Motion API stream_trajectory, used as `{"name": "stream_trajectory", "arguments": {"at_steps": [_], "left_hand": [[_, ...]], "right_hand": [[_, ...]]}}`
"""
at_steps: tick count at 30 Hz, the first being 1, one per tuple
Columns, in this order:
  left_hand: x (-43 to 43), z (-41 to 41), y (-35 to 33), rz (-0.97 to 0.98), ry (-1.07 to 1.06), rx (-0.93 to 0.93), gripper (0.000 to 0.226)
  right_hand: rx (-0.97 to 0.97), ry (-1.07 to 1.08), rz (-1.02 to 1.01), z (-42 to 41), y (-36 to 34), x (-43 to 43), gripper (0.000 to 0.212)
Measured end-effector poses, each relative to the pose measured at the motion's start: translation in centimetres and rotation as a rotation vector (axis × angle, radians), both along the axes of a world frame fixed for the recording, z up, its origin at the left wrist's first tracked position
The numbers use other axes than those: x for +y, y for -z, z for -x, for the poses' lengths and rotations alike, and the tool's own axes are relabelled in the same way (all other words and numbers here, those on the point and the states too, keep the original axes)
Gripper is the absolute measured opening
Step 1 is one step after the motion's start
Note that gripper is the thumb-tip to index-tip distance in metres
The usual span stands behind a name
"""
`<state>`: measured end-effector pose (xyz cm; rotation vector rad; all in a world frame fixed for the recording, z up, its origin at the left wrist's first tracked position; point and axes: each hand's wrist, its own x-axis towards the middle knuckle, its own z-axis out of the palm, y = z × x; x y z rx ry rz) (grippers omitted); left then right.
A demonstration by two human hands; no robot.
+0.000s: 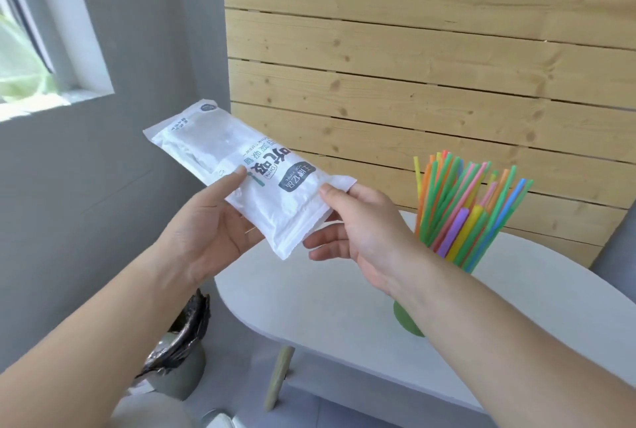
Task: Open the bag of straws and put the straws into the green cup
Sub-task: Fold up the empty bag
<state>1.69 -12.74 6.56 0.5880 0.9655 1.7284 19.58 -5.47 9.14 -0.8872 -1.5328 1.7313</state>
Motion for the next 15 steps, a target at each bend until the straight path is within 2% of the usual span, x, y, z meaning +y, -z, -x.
{"name": "stream_trajectory", "arguments": {"at_steps": [5, 9, 15], "left_hand": [[-6.1, 5.2, 5.1, 0.243, -0.221, -0.124, 0.032], [-10.3, 7.2, 9.0, 0.429, -0.35, -0.214, 0.014], [-12.4, 10.6, 14.9, 0.59, -0.396, -0.42, 0.022]], "right_hand": [[-0.149, -0.132, 0.046, 6.4, 3.2, -2.7, 0.027], [-0.285, -0.237, 0.114, 11.8, 6.4, -5.5, 0.032], [-0.491, -0.268, 0.201, 17.6, 11.8, -7.8, 0.044]]}}
